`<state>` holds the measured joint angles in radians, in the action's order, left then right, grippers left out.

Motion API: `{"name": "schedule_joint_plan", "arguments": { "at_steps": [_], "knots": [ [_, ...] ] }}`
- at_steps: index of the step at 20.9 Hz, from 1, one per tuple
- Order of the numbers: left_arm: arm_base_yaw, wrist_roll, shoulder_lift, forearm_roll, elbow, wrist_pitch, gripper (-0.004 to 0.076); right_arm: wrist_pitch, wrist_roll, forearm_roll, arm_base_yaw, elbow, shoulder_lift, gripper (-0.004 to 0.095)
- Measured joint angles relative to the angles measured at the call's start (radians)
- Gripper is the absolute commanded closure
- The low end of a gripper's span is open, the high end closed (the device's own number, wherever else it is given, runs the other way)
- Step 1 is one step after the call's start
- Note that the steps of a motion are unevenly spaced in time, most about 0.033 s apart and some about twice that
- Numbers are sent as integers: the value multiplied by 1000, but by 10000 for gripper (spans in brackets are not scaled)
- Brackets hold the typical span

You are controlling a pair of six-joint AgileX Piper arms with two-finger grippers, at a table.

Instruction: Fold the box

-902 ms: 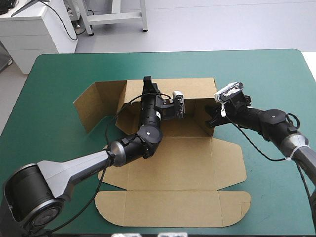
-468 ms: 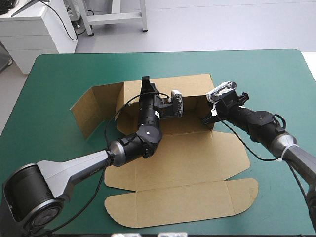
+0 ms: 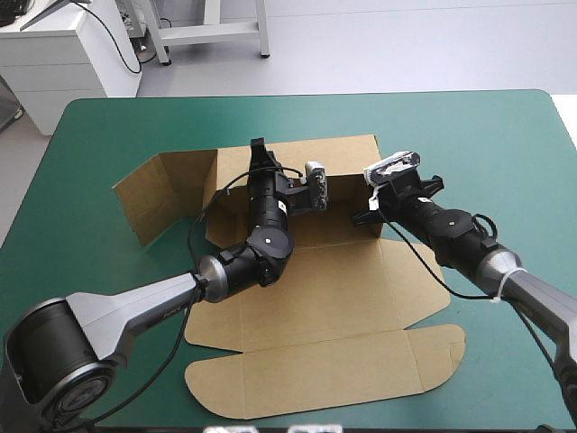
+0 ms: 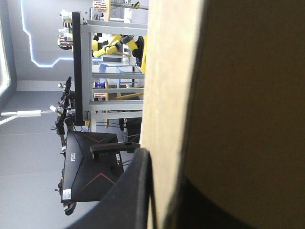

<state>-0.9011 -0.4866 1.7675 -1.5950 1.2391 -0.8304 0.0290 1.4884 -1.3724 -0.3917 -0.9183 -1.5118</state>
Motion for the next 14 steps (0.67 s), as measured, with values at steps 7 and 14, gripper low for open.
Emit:
{"name": "schedule_joint_plan", "arguments": {
  "at_steps": [7,14],
  "knots": [
    [0,0,0,-3,0,-5,698,33,-40,-4,-18,1,0,906],
    [-1,-8,1,9,-5,40,410,14,-58,0,-24,1,0,906]
  ]
}}
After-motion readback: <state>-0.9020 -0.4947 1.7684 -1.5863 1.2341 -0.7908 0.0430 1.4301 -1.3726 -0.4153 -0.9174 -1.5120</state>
